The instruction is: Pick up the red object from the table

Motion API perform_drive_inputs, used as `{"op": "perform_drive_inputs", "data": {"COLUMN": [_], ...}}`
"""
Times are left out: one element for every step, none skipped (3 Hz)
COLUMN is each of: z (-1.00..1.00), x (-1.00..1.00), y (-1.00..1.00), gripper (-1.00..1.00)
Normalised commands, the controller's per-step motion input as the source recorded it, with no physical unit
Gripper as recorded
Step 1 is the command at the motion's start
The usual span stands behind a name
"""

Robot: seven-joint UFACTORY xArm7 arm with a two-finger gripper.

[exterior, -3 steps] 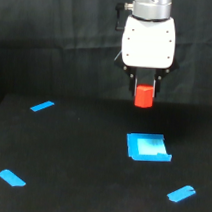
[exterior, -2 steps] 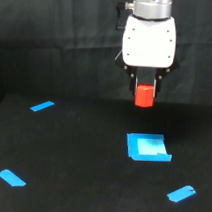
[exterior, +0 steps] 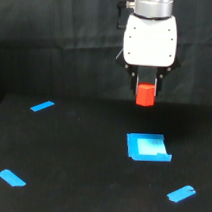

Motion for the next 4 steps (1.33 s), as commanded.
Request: {"op": "perform_drive_inputs", "data": {"z": [0.11, 0.09, 0.08, 0.06], "x": [0.03, 0.04, 0.04, 0.04], "y": [0.00, 0.00, 0.00, 0.01], "gripper": [-0.99, -0.99, -1.00, -1.00]}}
